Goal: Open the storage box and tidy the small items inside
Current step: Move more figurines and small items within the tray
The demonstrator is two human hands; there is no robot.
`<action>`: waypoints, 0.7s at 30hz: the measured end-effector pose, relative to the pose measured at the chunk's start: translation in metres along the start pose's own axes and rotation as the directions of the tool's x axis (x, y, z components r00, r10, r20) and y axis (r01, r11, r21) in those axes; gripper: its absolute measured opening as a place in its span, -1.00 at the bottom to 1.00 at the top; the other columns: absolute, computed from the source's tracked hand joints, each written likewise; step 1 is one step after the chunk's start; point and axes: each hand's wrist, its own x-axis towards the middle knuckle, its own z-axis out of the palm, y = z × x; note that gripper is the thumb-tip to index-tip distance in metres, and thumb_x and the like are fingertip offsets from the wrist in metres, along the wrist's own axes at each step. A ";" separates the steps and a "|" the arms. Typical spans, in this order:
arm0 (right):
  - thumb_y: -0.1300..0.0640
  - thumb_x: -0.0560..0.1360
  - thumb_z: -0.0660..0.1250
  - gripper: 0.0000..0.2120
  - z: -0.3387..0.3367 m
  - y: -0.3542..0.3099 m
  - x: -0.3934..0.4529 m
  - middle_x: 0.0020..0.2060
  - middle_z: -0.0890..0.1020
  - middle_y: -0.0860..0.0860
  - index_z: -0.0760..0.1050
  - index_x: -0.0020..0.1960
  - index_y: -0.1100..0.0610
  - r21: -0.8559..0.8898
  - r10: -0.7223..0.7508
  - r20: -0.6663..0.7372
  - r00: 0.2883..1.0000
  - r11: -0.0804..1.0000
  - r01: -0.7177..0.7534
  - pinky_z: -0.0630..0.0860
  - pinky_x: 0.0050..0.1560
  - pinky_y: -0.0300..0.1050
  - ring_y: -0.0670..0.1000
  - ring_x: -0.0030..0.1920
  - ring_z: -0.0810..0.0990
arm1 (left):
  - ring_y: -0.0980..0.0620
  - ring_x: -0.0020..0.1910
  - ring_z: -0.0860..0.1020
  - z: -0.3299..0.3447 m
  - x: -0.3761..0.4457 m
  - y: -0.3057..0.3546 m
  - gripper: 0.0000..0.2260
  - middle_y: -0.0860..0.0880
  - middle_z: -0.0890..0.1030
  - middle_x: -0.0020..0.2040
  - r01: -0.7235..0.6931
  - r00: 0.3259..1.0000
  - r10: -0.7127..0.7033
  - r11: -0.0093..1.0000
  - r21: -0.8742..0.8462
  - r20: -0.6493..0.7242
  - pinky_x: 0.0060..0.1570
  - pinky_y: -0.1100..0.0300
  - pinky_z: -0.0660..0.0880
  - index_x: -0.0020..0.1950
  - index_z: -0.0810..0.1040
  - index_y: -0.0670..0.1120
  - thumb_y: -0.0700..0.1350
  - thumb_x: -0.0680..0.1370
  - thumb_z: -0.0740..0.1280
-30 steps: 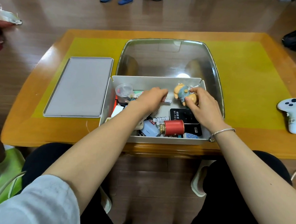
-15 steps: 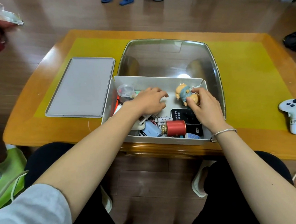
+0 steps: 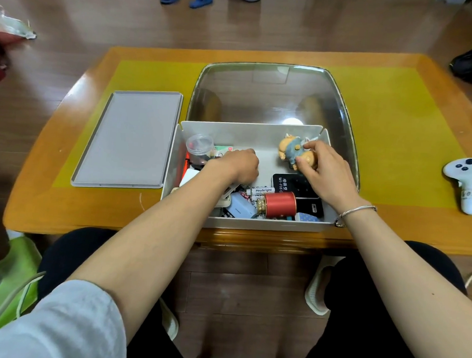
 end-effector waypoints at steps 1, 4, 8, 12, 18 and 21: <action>-0.06 0.54 0.24 -0.68 0.000 0.000 0.000 0.12 0.57 0.06 0.40 0.19 0.10 -0.005 -0.001 0.001 1.000 1.000 0.001 0.42 -0.04 -0.05 0.09 0.04 0.56 | -0.21 0.05 0.52 -0.001 -0.001 -0.001 -0.77 -0.21 0.51 0.17 -0.005 1.000 0.005 1.000 -0.006 -0.030 0.01 0.05 0.48 0.10 0.56 -0.25 -0.20 0.56 0.19; -0.06 0.54 0.24 -0.69 -0.001 -0.001 -0.001 0.12 0.56 0.06 0.40 0.19 0.09 -0.015 0.001 0.012 1.000 1.000 -0.001 0.44 0.00 -0.01 0.10 0.05 0.55 | -0.24 -0.08 0.54 -0.004 -0.003 -0.002 -0.90 -0.24 0.56 -0.04 -0.005 0.991 0.006 1.000 0.007 -0.132 -0.17 0.07 0.44 -0.07 0.54 -0.25 -0.30 0.52 0.23; -0.04 0.54 0.24 -0.69 -0.001 -0.002 -0.001 0.13 0.56 0.07 0.40 0.19 0.10 -0.022 0.009 0.012 1.000 1.000 -0.009 0.43 0.03 0.01 0.11 0.06 0.55 | -0.25 -0.06 0.50 -0.008 0.001 -0.002 -0.86 -0.22 0.54 -0.04 -0.044 0.967 0.040 0.999 -0.013 -0.252 -0.05 0.02 0.47 -0.05 0.56 -0.21 -0.34 0.50 0.23; -0.04 0.54 0.25 -0.70 -0.001 -0.002 0.000 0.12 0.57 0.08 0.41 0.18 0.12 -0.026 0.009 0.000 1.000 1.000 -0.009 0.43 0.03 0.02 0.13 0.06 0.55 | -0.14 0.09 0.52 -0.009 -0.009 0.002 -0.81 -0.12 0.52 0.18 -0.212 0.903 0.141 0.968 -0.136 -0.405 0.09 0.03 0.44 0.10 0.62 -0.16 -0.29 0.55 0.27; -0.08 0.54 0.21 -0.68 0.000 -0.003 -0.001 0.11 0.57 0.05 0.41 0.19 0.09 -0.061 0.020 -0.059 0.998 0.998 -0.024 0.36 0.10 0.03 0.11 0.04 0.55 | 0.04 0.16 0.47 -0.012 -0.048 -0.001 -0.76 -0.01 0.48 0.25 -0.295 0.951 0.247 0.901 -0.318 -0.184 0.16 0.19 0.38 0.11 0.62 0.01 -0.19 0.47 0.37; -0.10 0.54 0.19 -0.68 0.000 -0.003 -0.001 0.12 0.56 0.00 0.39 0.20 0.05 -0.083 0.025 -0.089 0.996 0.996 -0.032 0.26 0.09 -0.01 0.05 0.02 0.54 | 0.00 0.30 0.38 -0.014 -0.051 -0.011 -0.65 -0.02 0.41 0.35 -0.207 0.974 0.163 0.920 -0.332 -0.156 0.27 0.14 0.31 0.24 0.52 0.01 -0.07 0.45 0.38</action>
